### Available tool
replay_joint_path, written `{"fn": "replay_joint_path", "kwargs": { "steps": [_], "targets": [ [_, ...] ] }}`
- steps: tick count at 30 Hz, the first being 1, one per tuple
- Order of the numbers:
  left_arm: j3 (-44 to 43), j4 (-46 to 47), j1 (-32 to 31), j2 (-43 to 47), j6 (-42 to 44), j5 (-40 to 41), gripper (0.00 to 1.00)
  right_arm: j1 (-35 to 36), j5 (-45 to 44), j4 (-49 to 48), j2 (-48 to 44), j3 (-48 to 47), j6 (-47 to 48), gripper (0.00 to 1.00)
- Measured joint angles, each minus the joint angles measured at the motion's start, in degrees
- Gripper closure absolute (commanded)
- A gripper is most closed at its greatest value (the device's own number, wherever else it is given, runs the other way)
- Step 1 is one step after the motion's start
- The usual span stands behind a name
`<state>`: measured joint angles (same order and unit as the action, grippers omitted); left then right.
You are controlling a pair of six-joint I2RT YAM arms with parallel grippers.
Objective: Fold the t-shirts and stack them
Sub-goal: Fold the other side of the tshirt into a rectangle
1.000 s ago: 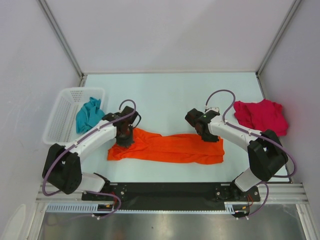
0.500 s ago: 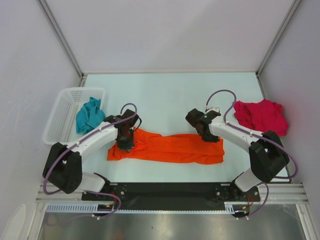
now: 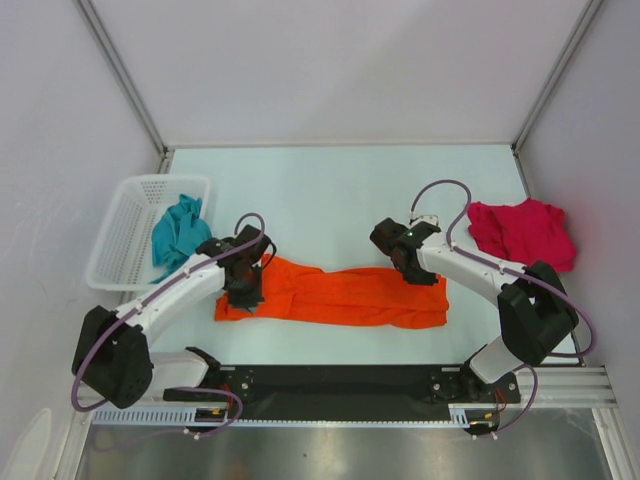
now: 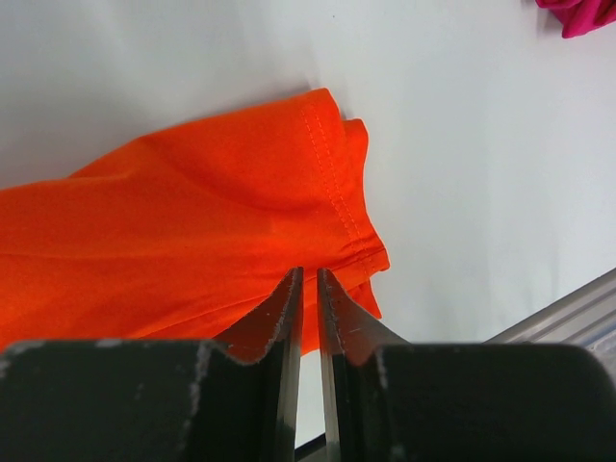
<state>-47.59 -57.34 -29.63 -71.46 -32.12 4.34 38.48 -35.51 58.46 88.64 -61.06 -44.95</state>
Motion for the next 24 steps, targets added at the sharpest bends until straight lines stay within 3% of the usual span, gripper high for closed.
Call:
{"fn": "replay_joint_path", "kwargs": {
  "steps": [9, 17, 24],
  "targets": [
    [-7.54, 2.73, -0.02, -10.01, 0.09, 1.44, 0.98, 0.13, -0.11, 0.15, 0.00, -0.02, -0.02, 0.82],
    [-19.76, 5.77, -0.02, -20.02, 1.22, 2.16, 0.98, -4.68, 0.66, -3.08, 1.29, -0.09, 1.90, 0.82],
    [-19.78, 7.15, -0.04, -22.43, 2.23, 1.51, 0.98, -6.45, 1.38, -3.76, 4.28, -0.98, 3.39, 0.82]
  ]
}}
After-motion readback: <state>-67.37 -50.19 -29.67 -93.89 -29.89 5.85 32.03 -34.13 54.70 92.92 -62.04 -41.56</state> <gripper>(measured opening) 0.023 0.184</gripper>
